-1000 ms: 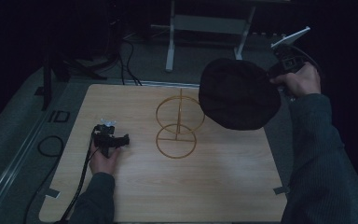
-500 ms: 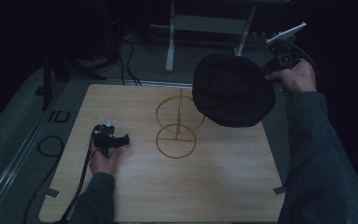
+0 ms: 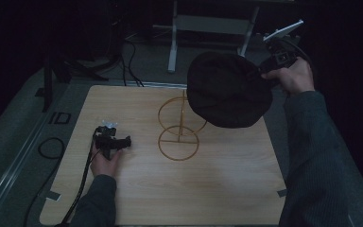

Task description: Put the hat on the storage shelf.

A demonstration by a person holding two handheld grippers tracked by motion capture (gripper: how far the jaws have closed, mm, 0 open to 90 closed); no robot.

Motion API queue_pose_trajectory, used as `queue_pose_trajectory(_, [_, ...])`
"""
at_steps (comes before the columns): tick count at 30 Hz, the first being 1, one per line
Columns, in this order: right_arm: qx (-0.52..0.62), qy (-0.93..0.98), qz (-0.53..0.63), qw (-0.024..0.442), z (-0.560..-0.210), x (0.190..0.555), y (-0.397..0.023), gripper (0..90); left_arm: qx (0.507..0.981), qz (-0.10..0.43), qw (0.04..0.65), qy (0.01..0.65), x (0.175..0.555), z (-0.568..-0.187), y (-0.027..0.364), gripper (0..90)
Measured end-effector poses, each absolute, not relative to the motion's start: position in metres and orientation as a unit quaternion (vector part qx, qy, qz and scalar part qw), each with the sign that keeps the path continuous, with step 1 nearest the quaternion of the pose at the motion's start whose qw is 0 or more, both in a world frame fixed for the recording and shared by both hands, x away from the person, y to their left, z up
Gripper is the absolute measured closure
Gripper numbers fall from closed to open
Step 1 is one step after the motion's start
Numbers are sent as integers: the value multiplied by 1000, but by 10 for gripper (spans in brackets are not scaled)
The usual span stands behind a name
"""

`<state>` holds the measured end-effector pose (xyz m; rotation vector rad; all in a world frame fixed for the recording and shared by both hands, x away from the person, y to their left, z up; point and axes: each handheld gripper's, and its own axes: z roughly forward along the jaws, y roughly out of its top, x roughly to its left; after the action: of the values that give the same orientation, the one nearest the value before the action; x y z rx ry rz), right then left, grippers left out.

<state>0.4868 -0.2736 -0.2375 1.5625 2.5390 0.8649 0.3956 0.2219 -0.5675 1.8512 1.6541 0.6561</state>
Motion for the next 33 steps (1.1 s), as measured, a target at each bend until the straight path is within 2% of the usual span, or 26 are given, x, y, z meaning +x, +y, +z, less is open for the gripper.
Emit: queue_pose_trajectory(33, [439,850,290,-12,-238,491,-198,772,693,244,282,617,396,-567,222,53])
